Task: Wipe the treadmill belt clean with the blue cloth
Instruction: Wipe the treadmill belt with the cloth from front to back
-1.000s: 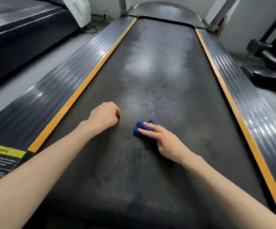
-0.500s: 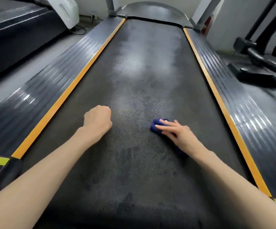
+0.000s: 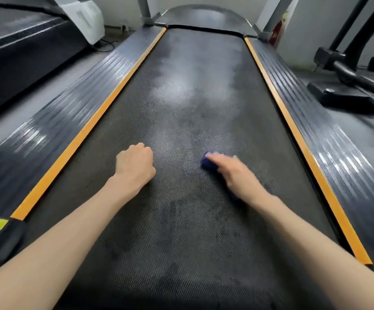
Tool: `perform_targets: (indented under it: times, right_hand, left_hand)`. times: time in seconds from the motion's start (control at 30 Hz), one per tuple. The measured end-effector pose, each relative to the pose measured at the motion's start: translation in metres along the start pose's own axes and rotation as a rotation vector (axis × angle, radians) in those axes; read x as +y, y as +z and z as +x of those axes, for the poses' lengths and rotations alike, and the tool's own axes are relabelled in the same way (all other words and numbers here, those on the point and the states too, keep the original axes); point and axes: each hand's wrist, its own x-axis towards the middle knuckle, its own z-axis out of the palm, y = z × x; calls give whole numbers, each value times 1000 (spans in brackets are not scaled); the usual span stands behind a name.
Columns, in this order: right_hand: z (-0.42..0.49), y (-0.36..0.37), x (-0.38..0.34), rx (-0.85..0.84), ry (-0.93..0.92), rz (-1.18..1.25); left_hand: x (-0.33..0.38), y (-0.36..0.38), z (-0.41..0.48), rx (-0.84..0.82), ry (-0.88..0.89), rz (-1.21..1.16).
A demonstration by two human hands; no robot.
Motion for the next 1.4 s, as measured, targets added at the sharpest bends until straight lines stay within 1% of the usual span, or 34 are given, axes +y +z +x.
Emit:
perform_targets:
  times: [0.07,0.1,0.13,0.17,0.2,0.27,0.3,0.33,0.37,0.4,0.5,0.53,0.57,0.6,0.7,0.77,0.8,0.83,0.9,1.0,1.07,1.1,1.13,1.23,1.3,1.33,1.37,1.4]
  right_hand:
    - [32,-9,23,110,322,50]
    - [43,-11,24,156,408,45]
    - [50,-6,17,175,404,24]
    - [52,0,5,163,328,17]
    - [48,9,-11,122,195,30]
    - [26,25,-39,10,-93,74]
    - [19,27,-41,-37,-186,86]
    - [21,23,-36,-58,-226,89]
    - [27,17,-25,-45,-205,83]
    - [38,14,-11,4,-129,82]
    - [73,3,26,195,254,131]
    - [79,4,27,241,318,116]
    - [79,8,20,243,318,92]
    - [72,11,10,209,274,88]
    - [25,23,-29,86,-16,173]
    - [3,28,-35,19,-113,211]
    - [8,25,-29,-3,-121,214]
    - [20,22,-22,-4,-86,219]
    - [58,15,-2,69,61,206]
    - [115,13,21,184,313,169]
    - [132,20,20,222,387,117]
    - [132,23,13,215,381,95]
    - [126,24,5,188,333,89]
    - [85,30,-21,25,23,116]
    - [64,24,-20,-53,-103,116]
    - [62,17,-12,-73,-108,105]
    - [65,8,2,-68,-66,84]
    - [68,-3,21,-37,15,54]
  left_hand:
    - [-5,4,0,36,81,-38]
    - [-6,6,0,32,128,-76]
    - [-6,7,-1,7,155,-127]
    - [-4,8,-3,-24,157,-170]
    - [-2,9,-4,-38,140,-198]
    - [1,11,-4,-17,99,-206]
    - [2,11,-3,-3,78,-201]
    - [4,10,-3,5,56,-206]
    - [4,9,-2,8,41,-218]
    - [4,8,-2,7,36,-228]
    - [3,9,-4,-5,34,-234]
    - [3,10,-5,2,41,-229]
    - [3,10,-5,16,47,-220]
    - [4,11,-5,29,47,-208]
    - [8,11,-1,55,44,-159]
    - [11,9,1,51,46,-114]
    - [12,8,1,44,45,-111]
    - [11,7,1,31,39,-123]
    - [8,4,0,8,29,-157]
    - [6,7,-3,-7,58,-135]
    - [7,8,-3,-4,50,-136]
    - [9,8,-3,3,44,-132]
    - [11,8,-3,11,41,-118]
    - [15,8,1,24,53,-28]
    - [21,6,7,11,41,14]
    - [25,4,10,4,38,18]
    - [29,1,13,-3,40,0]
    - [33,-1,14,-10,44,-49]
